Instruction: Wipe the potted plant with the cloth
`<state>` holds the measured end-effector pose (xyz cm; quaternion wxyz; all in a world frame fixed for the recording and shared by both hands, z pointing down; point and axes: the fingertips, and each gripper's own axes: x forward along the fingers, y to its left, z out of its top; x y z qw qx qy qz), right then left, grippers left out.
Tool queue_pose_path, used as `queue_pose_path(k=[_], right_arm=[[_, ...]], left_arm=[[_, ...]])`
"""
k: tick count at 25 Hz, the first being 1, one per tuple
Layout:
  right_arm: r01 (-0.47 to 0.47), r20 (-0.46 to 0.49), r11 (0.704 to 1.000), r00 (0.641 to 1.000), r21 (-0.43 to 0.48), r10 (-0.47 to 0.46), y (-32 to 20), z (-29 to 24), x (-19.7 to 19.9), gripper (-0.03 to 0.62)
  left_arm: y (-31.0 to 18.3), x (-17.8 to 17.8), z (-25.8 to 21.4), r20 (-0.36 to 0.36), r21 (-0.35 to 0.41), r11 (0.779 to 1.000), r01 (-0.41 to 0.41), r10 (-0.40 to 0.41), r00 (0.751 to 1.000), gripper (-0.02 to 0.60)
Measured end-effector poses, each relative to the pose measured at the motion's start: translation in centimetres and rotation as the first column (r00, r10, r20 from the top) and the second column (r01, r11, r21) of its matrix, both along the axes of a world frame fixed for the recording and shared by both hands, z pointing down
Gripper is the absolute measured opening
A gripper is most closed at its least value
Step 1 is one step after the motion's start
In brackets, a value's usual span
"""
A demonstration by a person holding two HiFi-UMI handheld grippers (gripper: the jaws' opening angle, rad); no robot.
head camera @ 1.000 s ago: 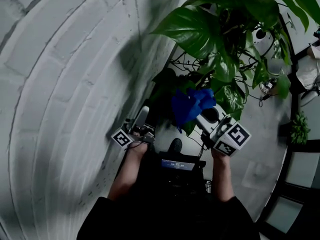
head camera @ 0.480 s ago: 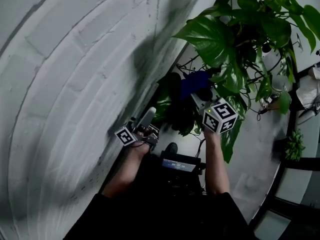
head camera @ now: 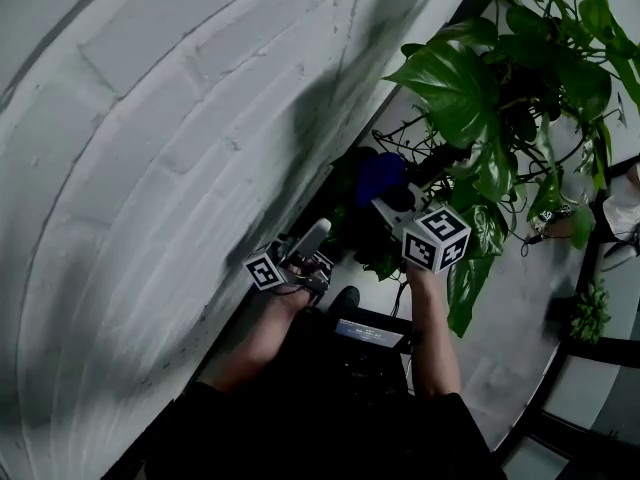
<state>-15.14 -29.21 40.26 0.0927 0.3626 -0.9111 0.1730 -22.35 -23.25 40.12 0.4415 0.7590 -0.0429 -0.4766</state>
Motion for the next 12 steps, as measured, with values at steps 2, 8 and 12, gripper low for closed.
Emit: queue_pose_path(k=[2, 8, 12], right_arm=[[0.037, 0.014, 0.999, 0.999, -0.013, -0.036, 0.7, 0.2, -1.1, 0.107], [0.146, 0.066, 0.988, 0.988, -0.042, -0.143, 3.2, 0.7, -4.0, 0.107], [0.194, 0.084, 0.980, 0.978, -0.047, -0.190, 5.3, 0.8, -5.1, 0.107]], left_arm=[[0.1, 0.0, 0.0, -0.004, -0.002, 1.000, -0.003, 0.003, 1.000, 0.205], [0.0, -0.5, 0.5, -0.013, -0.020, 1.000, 0.003, -0.003, 1.000, 0.206], [-0.1, -0.8, 0.9, -0.026, -0.044, 0.999, 0.007, -0.008, 1.000, 0.204]])
